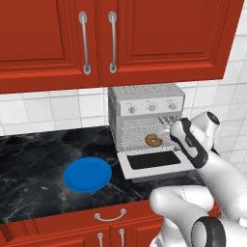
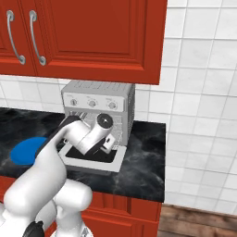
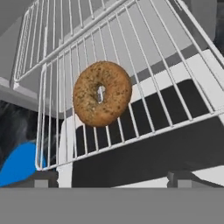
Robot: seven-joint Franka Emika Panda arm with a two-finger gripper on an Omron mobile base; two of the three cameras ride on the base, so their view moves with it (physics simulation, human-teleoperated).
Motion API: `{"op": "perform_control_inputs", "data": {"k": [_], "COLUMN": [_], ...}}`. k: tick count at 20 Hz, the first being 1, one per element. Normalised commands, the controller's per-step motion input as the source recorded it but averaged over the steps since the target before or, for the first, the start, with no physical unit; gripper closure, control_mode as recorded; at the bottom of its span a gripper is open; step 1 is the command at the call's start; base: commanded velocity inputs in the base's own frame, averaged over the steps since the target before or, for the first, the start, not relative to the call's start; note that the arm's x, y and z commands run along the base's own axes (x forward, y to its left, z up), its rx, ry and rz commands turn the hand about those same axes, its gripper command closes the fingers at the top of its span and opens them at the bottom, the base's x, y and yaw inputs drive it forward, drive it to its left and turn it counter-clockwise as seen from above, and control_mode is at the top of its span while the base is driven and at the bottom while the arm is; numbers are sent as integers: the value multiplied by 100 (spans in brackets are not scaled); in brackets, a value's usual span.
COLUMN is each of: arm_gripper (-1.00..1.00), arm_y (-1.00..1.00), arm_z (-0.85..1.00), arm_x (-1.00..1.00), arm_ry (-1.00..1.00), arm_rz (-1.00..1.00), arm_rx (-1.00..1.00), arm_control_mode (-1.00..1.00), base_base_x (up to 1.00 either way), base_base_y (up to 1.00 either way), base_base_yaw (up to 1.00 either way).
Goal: Pick up the bagel from the plate, place it on the toaster oven rack, close the door, and set the timer.
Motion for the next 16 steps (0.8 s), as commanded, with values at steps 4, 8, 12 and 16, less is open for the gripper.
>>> {"op": "perform_control_inputs", "data": {"k": [4,8,12,16], "arm_gripper": [-100,-100,-100,-100], "arm_y": [0,0,0,0], "arm_z": [-33,-44,-42,-41], "arm_x": [0,0,0,5], "arm_ry": [13,4,0,0], "arm_rz": [2,3,4,4], "arm_rx": [-7,-7,-7,-7], "arm_control_mode": [-100,-100,-100,-100], "base_base_x": [0,0,0,0], "base_base_y": [0,0,0,0], "base_base_yaw": [0,0,0,0]}}
